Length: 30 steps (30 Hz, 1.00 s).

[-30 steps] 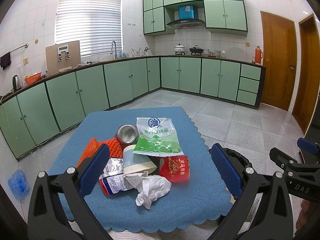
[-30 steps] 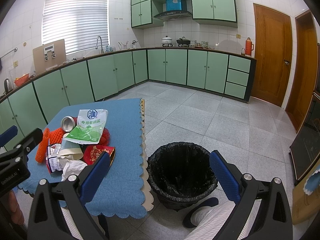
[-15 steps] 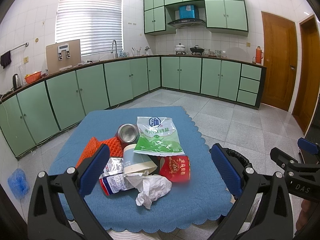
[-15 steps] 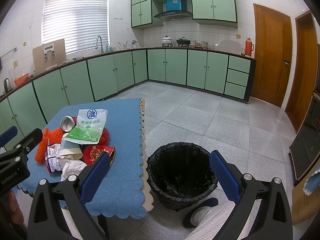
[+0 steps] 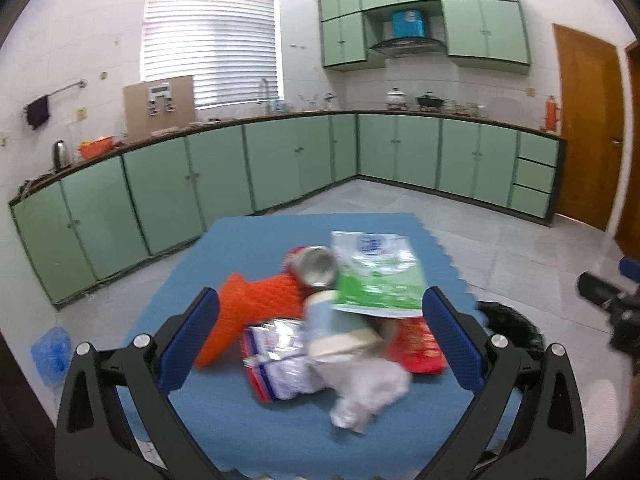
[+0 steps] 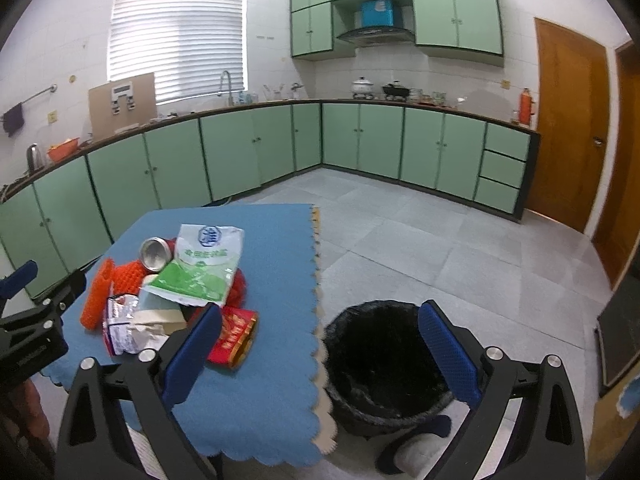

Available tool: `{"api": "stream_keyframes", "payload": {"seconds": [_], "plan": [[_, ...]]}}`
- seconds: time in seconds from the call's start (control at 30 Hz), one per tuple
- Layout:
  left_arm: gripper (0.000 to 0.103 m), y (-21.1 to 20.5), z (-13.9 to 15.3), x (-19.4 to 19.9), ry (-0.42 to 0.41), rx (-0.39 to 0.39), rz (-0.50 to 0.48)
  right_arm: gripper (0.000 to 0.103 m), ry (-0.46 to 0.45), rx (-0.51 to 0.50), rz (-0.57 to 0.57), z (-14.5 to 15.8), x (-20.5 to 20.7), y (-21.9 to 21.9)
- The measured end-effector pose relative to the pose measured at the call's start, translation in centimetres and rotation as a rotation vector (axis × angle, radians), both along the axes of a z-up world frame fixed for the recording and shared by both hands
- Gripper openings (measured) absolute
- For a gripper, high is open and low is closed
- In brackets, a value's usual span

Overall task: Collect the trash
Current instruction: 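Grasp the green-white salt bag with the right tool while the left tool grasps the orange foam net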

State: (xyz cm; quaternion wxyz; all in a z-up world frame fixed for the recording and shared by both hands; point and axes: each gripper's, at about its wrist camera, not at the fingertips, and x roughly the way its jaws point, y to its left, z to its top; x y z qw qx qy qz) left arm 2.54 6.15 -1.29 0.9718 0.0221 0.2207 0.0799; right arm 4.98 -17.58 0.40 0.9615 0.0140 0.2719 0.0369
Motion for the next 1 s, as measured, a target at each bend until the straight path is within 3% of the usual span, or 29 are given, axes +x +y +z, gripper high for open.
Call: {"api": "stream_keyframes", "payload": {"seconds": [0.27,0.73,0.93,1.0], "plan": [[0.098,5.8,-2.3,3.2,0.009,0.051,0.128,0.089,0.0,0.018,0.105,-1.3,5.1,4.0],[0.098,9.8,-6.6,7.2,0.068,0.005,0.139,0.078,0.129,0.043,0.222,-7.1,13.7,10.3],[0.098,10.1,-7.6,7.7,0.077,0.004,0.132,0.067,0.202,0.057,0.235,-8.6,15.7,10.5],[0.098,10.0,-7.9,8.0,0.082,-0.001,0.131,0.056,0.221,0.058,0.249,-9.0,16.0,10.7]]}}
